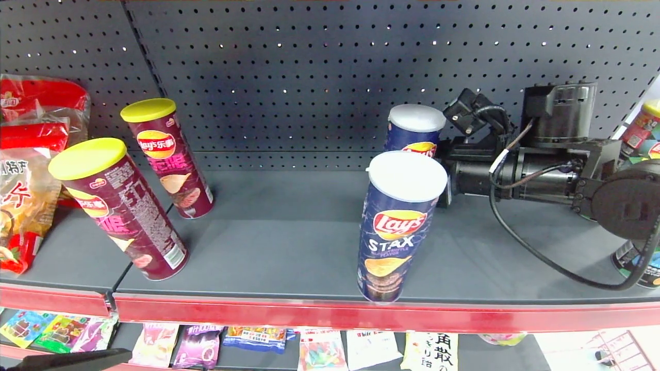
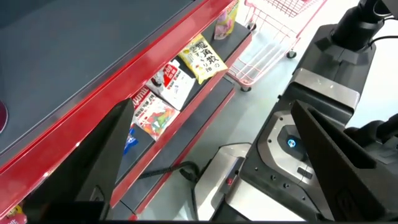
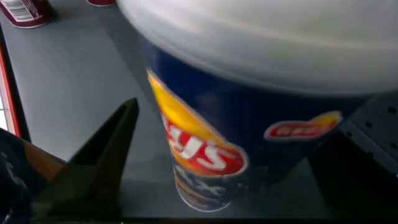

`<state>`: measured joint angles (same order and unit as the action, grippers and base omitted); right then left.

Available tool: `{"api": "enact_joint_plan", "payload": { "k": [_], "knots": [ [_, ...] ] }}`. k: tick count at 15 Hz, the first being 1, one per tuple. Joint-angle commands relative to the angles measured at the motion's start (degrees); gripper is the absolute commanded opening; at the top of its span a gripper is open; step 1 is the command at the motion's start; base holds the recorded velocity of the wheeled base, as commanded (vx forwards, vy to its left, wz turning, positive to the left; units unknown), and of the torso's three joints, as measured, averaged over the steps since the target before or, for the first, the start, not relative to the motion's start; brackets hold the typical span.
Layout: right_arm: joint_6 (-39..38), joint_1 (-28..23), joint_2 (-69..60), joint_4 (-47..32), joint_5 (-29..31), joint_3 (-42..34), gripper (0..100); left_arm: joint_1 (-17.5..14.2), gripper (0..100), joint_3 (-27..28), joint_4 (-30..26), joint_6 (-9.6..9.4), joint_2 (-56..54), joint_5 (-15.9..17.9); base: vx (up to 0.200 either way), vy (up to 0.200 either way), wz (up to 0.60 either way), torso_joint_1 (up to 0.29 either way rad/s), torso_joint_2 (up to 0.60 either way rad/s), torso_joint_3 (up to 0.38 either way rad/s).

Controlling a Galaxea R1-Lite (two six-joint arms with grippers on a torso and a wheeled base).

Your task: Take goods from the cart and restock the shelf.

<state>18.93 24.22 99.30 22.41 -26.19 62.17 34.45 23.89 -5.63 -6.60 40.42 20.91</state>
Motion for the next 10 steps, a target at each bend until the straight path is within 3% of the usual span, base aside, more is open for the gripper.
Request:
{"api": "enact_joint_plan", "payload": {
  "k": [1,7,10],
  "knots": [
    [0.0,0.0,-1.2,0.0,0.0,-0.6,100,0.0,100,0.1,0.0,0.0,1.1,0.0,0.0,0.0,0.0,0.0,0.0,0.0],
    [-0.1,-1.9,-6.2,0.0,0.3,-4.5,100,0.0,100,1.7,0.3,-0.08,5.8,0.0,0.0,0.0,0.0,0.0,0.0,0.0],
    [-0.1,-5.9,-11.1,0.0,0.6,-8.6,100,0.0,100,4.7,1.7,-0.44,13.3,0.0,0.0,0.0,0.0,0.0,0.0,0.0]
  ]
}}
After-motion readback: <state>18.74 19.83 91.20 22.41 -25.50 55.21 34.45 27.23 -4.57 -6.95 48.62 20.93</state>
